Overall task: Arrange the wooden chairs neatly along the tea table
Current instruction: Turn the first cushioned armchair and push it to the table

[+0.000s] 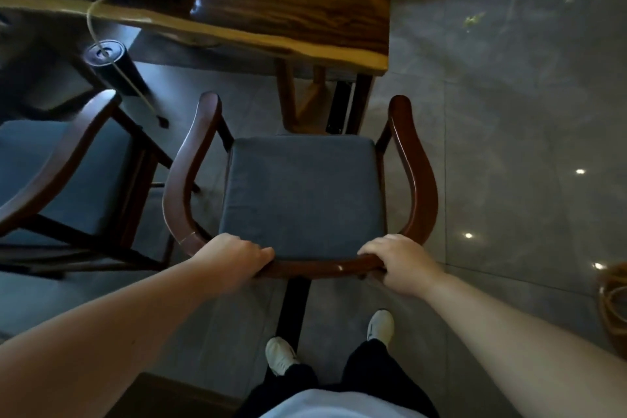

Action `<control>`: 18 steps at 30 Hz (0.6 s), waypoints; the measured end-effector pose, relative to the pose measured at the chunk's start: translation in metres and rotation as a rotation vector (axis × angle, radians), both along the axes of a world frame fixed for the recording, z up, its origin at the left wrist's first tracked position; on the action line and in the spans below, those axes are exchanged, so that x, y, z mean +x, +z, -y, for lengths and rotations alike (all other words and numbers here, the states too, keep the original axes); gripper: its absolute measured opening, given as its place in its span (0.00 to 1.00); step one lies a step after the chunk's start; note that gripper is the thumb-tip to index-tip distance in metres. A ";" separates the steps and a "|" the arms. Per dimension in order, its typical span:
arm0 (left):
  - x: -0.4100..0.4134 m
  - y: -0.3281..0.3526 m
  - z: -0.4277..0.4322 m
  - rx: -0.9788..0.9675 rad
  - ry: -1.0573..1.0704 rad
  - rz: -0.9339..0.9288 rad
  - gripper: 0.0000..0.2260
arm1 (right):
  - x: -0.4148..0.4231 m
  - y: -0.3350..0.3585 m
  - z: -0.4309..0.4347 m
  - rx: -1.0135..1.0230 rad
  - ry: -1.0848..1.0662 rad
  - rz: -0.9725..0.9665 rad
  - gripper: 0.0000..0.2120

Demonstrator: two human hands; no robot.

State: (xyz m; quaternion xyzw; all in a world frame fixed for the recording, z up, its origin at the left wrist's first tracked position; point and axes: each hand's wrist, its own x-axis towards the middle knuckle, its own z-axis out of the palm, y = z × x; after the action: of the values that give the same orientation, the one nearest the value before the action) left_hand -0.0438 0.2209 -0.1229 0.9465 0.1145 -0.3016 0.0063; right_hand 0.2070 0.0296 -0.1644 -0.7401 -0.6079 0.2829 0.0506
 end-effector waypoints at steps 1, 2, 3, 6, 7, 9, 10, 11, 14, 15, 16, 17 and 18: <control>-0.001 0.001 -0.005 0.005 -0.018 -0.002 0.08 | -0.004 -0.001 -0.003 0.009 -0.007 -0.002 0.17; -0.002 0.004 -0.012 0.005 -0.027 -0.017 0.08 | -0.007 0.000 -0.008 0.013 -0.011 -0.009 0.16; -0.003 0.008 -0.020 -0.003 -0.024 -0.037 0.08 | -0.012 0.000 -0.015 0.013 -0.017 -0.019 0.15; -0.007 0.018 -0.047 -0.015 0.039 -0.069 0.08 | -0.028 -0.004 -0.037 0.026 -0.049 -0.034 0.13; -0.010 0.018 -0.057 0.011 0.050 -0.063 0.08 | -0.034 -0.005 -0.046 0.030 -0.056 -0.036 0.13; -0.016 0.016 -0.078 0.048 0.093 -0.024 0.08 | -0.045 -0.005 -0.063 0.016 -0.078 -0.053 0.11; -0.018 0.015 -0.086 0.055 0.122 -0.001 0.07 | -0.049 -0.005 -0.071 0.001 -0.089 -0.066 0.11; -0.021 0.014 -0.094 0.065 0.150 0.024 0.08 | -0.054 -0.004 -0.078 -0.014 -0.097 -0.077 0.11; -0.021 0.014 -0.102 0.081 0.216 0.094 0.09 | -0.059 -0.003 -0.086 -0.008 -0.118 -0.084 0.12; -0.022 0.013 -0.100 0.081 0.226 0.096 0.10 | -0.058 -0.003 -0.086 0.000 -0.128 -0.107 0.13; -0.022 0.011 -0.098 0.074 0.237 0.091 0.10 | -0.056 -0.005 -0.084 -0.002 -0.138 -0.144 0.15; -0.022 0.009 -0.096 0.068 0.248 0.090 0.09 | -0.052 -0.005 -0.080 -0.003 -0.141 -0.181 0.18; -0.021 0.009 -0.093 0.066 0.256 0.089 0.09 | -0.046 -0.005 -0.077 -0.011 -0.132 -0.196 0.20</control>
State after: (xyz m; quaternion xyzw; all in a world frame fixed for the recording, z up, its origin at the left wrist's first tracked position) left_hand -0.0649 0.3144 -0.1141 0.9364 0.2436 -0.2520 0.0187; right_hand 0.1612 0.1063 -0.1690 -0.7476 -0.5485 0.3532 0.1241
